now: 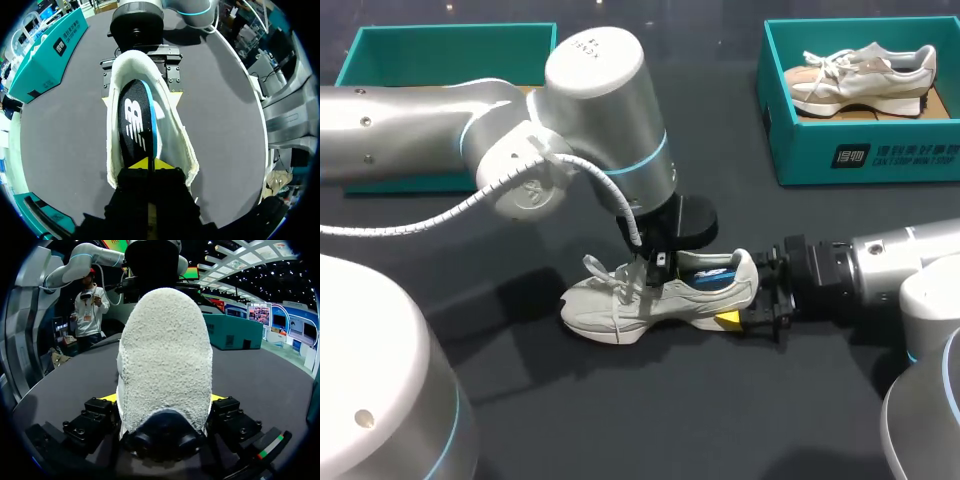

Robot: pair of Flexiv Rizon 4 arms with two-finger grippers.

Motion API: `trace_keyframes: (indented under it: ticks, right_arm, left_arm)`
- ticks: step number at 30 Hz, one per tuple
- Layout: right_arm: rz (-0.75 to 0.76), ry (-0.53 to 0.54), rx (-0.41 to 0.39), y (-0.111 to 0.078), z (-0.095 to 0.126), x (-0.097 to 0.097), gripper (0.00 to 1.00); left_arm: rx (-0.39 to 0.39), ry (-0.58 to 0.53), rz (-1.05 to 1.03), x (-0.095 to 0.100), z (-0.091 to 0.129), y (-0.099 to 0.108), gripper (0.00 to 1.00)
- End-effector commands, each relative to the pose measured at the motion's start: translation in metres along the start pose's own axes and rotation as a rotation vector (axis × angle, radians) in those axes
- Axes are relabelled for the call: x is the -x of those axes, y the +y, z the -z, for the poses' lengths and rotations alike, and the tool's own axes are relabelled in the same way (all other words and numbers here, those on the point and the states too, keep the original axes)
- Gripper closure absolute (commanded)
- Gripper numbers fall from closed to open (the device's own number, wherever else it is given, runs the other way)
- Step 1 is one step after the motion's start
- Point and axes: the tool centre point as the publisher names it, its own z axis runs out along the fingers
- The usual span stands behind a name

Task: Take the shoe out of the shoebox, open the shoe tongue, remove and reinsert the insole, then place the shoe into the shoebox

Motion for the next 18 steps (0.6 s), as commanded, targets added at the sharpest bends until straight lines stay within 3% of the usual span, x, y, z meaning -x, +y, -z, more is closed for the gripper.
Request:
trace_keyframes:
  ticks: [1, 10, 18]
  right_arm:
    - [0.000, -0.001, -0.003, -0.001, 0.000, -0.002, 1.00]
    - [0.000, -0.001, -0.003, -0.001, 0.000, -0.002, 1.00]
    - [0.000, -0.001, -0.003, -0.001, 0.000, -0.002, 1.00]
  left_arm:
    - [-0.104, 0.015, -0.013, -0.005, 0.009, 0.010, 1.00]
    - [-0.208, 0.028, -0.031, -0.013, 0.024, 0.004, 1.00]
    - [-0.286, 0.000, -0.031, -0.007, 0.036, -0.016, 1.00]
